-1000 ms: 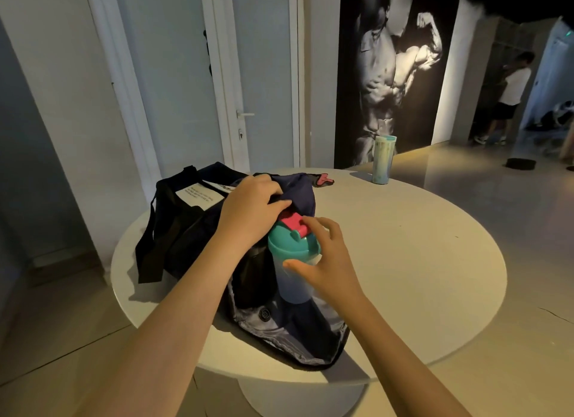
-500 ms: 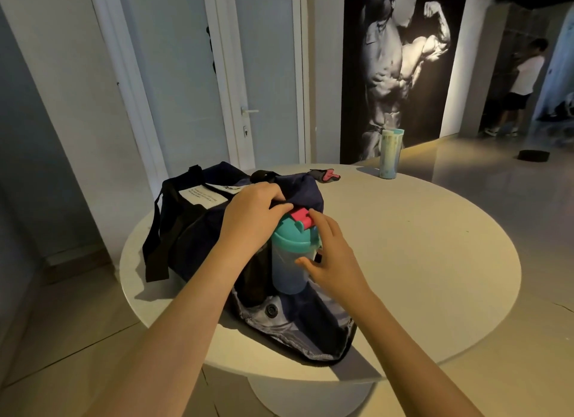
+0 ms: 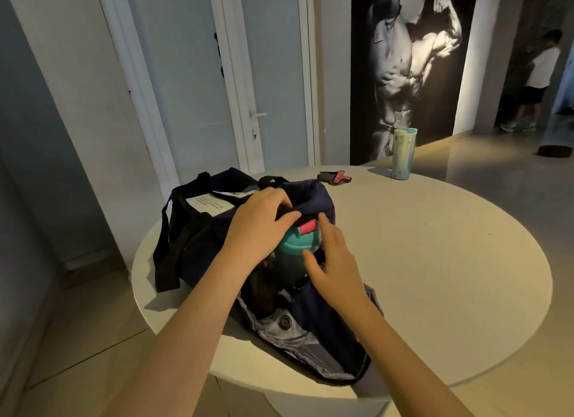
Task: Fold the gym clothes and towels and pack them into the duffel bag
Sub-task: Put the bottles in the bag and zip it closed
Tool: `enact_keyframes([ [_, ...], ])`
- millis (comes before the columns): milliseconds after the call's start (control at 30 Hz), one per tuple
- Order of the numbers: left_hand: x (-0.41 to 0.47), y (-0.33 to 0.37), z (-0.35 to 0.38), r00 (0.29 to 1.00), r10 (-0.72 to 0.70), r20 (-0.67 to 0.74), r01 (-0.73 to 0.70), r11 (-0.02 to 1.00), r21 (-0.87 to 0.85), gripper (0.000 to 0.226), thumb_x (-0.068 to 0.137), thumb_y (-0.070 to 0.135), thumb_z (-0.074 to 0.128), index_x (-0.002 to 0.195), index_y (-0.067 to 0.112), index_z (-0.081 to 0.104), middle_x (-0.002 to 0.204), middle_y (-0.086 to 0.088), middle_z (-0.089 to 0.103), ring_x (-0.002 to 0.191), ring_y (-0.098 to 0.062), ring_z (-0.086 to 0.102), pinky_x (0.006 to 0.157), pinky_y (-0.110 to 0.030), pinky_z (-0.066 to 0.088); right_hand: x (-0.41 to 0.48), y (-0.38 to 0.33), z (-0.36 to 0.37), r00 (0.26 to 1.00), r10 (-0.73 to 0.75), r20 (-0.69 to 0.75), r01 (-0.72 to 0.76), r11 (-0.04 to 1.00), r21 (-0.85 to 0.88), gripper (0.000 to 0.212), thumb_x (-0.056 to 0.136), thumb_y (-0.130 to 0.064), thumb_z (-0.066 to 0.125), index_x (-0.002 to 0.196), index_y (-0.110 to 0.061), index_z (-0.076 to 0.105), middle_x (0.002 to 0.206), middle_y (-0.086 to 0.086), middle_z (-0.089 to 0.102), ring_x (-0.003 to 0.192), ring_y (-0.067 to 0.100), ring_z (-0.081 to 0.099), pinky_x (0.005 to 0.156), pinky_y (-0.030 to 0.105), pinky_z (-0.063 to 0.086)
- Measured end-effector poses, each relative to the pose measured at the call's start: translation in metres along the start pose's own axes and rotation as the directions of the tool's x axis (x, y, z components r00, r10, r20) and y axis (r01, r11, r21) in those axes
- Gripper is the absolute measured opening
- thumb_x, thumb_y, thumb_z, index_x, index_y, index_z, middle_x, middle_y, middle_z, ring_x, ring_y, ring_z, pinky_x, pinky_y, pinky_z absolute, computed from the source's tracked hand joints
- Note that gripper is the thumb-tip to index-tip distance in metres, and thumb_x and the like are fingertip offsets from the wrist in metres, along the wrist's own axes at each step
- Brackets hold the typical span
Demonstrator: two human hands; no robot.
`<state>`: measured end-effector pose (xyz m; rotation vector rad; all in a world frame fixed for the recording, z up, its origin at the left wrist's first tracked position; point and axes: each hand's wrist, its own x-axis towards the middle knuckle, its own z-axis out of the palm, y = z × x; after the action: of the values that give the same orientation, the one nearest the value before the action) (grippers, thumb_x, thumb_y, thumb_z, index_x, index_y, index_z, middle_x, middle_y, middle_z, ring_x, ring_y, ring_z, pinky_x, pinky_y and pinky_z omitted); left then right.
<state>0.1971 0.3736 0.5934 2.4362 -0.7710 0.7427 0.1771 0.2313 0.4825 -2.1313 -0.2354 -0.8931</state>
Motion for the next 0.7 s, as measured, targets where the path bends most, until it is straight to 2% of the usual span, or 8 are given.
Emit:
enact_keyframes([
  [67, -0.001, -0.001, 0.003, 0.997, -0.002, 0.083, -0.003, 0.998, 0.063, 0.036, 0.089, 0.039, 0.059, 0.119, 0.02, 0.057, 0.117, 0.004, 0.058, 0.11, -0.014, 0.052, 0.093, -0.038, 0.045, 0.002, 0.003, -0.004, 0.997, -0.008, -0.08, 0.005, 0.999, -0.038, 0.057, 0.09, -0.032, 0.057, 0.141, -0.019, 0.036, 0.136, -0.003, 0.047, 0.108, 0.011, 0.055, 0.082, 0.024, 0.049],
  [133, -0.002, 0.001, 0.006, 0.993, 0.012, 0.121, -0.03, 0.989, 0.147, 0.038, 0.091, 0.041, 0.055, 0.124, 0.021, 0.057, 0.122, 0.004, 0.059, 0.113, -0.014, 0.052, 0.097, -0.039, 0.043, 0.006, 0.006, -0.003, 0.987, -0.003, -0.161, -0.007, 0.998, -0.065, 0.051, 0.086, -0.032, 0.064, 0.132, -0.019, 0.046, 0.134, 0.002, 0.043, 0.118, 0.017, 0.048, 0.087, 0.028, 0.048],
  [233, -0.001, 0.004, 0.006, 0.997, 0.011, 0.072, -0.02, 0.991, 0.131, 0.032, 0.095, 0.037, 0.05, 0.116, 0.017, 0.065, 0.111, 0.0, 0.066, 0.102, -0.015, 0.057, 0.092, -0.037, 0.044, 0.014, 0.006, -0.004, 0.984, 0.112, -0.138, -0.093, 0.985, 0.143, 0.076, 0.08, -0.031, 0.073, 0.143, -0.03, 0.03, 0.15, -0.01, 0.024, 0.133, -0.001, 0.024, 0.104, 0.016, 0.028],
  [300, 0.001, 0.008, 0.005, 1.0, -0.005, 0.026, 0.002, 0.996, 0.087, 0.032, 0.096, 0.035, 0.049, 0.115, 0.014, 0.066, 0.107, -0.004, 0.068, 0.098, -0.018, 0.06, 0.089, -0.036, 0.044, 0.019, 0.006, -0.004, 0.994, 0.111, -0.013, -0.101, 0.942, 0.319, 0.084, 0.081, -0.024, 0.072, 0.142, -0.036, 0.016, 0.14, -0.032, 0.025, 0.124, -0.023, 0.025, 0.099, 0.003, 0.025],
  [367, 0.003, 0.012, 0.006, 1.0, -0.014, -0.004, 0.015, 0.998, 0.061, 0.033, 0.097, 0.034, 0.049, 0.117, 0.014, 0.065, 0.106, -0.006, 0.068, 0.097, -0.019, 0.06, 0.087, -0.034, 0.046, 0.024, 0.007, -0.001, 0.995, 0.092, 0.042, -0.101, 0.929, 0.355, 0.08, 0.082, -0.02, 0.071, 0.139, -0.039, 0.018, 0.126, -0.039, 0.033, 0.112, -0.027, 0.037, 0.089, -0.001, 0.033],
  [533, 0.002, 0.017, 0.013, 0.998, -0.037, 0.044, 0.035, 0.999, 0.041, 0.032, 0.097, 0.034, 0.048, 0.118, 0.017, 0.064, 0.108, -0.004, 0.068, 0.099, -0.018, 0.06, 0.086, -0.033, 0.045, 0.034, 0.005, 0.006, 0.994, 0.11, 0.014, -0.108, 0.934, 0.341, 0.06, 0.079, -0.018, 0.074, 0.129, -0.026, 0.042, 0.116, -0.017, 0.055, 0.102, -0.016, 0.05, 0.081, 0.001, 0.039],
  [633, -0.009, 0.008, 0.008, 0.995, 0.008, 0.096, -0.027, 0.98, 0.198, 0.048, 0.095, 0.045, 0.047, 0.137, 0.024, 0.046, 0.138, 0.004, 0.051, 0.128, -0.013, 0.043, 0.113, -0.039, 0.024, 0.03, 0.011, 0.003, 0.99, 0.138, 0.017, -0.135, 0.926, 0.353, 0.054, 0.078, -0.024, 0.076, 0.121, -0.032, 0.045, 0.113, -0.021, 0.056, 0.103, -0.01, 0.053, 0.084, 0.008, 0.042],
  [700, -0.022, -0.005, -0.002, 0.991, -0.033, 0.127, -0.013, 0.937, 0.35, 0.072, 0.086, 0.06, 0.049, 0.147, 0.029, 0.026, 0.153, 0.007, 0.028, 0.141, -0.012, 0.022, 0.116, -0.046, 0.007, 0.024, 0.013, -0.002, 0.99, 0.135, 0.05, -0.144, 0.923, 0.357, 0.05, 0.08, -0.028, 0.073, 0.12, -0.037, 0.046, 0.115, -0.021, 0.057, 0.105, -0.006, 0.055, 0.087, 0.015, 0.045],
])
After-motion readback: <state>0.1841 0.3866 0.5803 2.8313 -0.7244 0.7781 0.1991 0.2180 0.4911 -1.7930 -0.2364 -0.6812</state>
